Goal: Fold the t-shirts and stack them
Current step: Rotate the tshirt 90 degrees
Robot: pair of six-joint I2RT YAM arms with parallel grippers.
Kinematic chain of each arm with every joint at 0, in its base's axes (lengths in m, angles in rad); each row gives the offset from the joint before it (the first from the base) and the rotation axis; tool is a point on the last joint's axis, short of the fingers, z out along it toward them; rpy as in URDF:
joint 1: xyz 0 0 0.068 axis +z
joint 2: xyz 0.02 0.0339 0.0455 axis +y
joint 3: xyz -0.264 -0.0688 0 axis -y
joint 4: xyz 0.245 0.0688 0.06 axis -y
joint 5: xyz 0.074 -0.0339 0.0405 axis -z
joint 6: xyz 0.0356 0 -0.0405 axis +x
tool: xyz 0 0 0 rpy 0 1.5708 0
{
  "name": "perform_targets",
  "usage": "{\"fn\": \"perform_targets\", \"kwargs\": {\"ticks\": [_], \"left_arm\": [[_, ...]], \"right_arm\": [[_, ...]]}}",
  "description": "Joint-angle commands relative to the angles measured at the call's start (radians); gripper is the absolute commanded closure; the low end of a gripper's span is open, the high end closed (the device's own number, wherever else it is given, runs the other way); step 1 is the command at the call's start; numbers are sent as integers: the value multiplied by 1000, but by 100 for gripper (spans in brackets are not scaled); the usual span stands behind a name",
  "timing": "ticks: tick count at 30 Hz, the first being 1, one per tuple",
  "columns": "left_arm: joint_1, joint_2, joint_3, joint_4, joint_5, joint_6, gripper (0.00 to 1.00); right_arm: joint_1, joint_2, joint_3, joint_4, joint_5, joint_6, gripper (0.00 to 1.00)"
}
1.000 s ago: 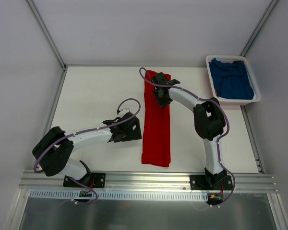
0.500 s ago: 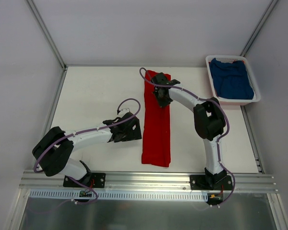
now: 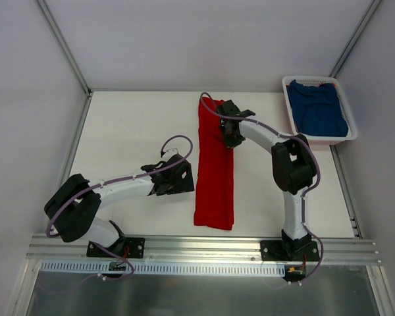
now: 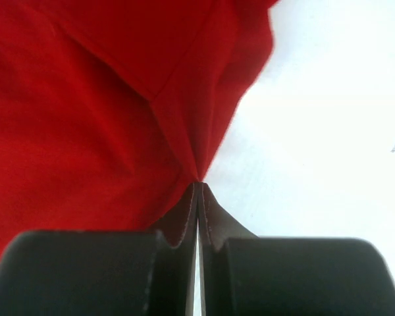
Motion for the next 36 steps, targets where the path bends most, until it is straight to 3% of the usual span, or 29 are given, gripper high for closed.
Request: {"fn": "perform_targets", "kwargs": {"ticks": [1,8,12,15,18,36], "left_arm": [[12,-21,-7,5,14,3,1],[12,-23,-12,5,16,3,1],[12,-21,-16,6,16,1,1],[12,-15,-16,8,19,0,1],[12,-15,-16,8,20,1,1],[12,-44,-39,14,14,-5,1]], "right_arm": [[-9,-72,-3,1,14,-1,100],[-12,-57,0,1,22,1,98],[-12,-58,-4,1,19,2,83],[-12,-64,-10,1,16,2,65],[-12,-73,-15,1,11,2,58],[-15,-138,-93,-8,83,45,58]]}}
